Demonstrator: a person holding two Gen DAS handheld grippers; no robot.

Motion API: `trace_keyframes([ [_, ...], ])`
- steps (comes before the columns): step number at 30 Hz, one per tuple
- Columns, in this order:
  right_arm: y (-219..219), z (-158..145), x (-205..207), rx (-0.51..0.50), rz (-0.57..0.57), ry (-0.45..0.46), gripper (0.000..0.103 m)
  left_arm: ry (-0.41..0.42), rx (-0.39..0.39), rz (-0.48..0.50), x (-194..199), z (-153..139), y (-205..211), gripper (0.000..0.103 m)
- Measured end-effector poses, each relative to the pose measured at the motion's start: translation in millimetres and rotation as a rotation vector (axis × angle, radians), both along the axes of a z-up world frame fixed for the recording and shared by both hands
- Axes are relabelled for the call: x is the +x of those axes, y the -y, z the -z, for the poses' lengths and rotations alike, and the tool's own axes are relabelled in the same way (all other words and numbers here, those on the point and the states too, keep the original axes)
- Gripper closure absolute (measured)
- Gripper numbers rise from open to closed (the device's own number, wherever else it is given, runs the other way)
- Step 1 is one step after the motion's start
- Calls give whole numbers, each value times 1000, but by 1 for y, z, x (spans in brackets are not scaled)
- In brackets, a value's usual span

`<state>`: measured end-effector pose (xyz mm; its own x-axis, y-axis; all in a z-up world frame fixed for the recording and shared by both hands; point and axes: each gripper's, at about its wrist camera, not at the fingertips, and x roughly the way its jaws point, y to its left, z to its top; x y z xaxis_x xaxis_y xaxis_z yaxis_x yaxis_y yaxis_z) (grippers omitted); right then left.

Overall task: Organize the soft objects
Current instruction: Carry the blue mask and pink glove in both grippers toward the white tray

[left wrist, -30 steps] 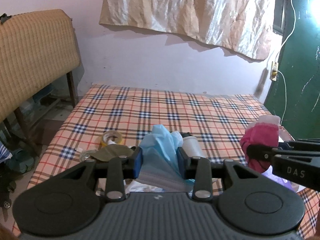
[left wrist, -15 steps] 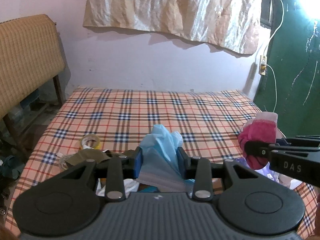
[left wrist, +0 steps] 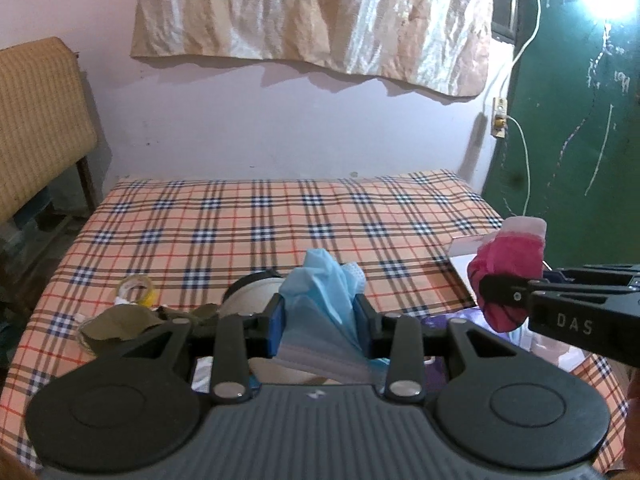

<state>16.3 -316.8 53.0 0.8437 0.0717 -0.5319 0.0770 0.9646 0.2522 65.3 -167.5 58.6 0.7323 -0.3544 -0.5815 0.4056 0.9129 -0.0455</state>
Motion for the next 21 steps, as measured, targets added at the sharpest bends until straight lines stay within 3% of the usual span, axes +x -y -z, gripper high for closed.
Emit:
trace_keyframes([
  [21,58,16,-15,23,89,-17,83,-10,13,126,-10,10,71,65],
])
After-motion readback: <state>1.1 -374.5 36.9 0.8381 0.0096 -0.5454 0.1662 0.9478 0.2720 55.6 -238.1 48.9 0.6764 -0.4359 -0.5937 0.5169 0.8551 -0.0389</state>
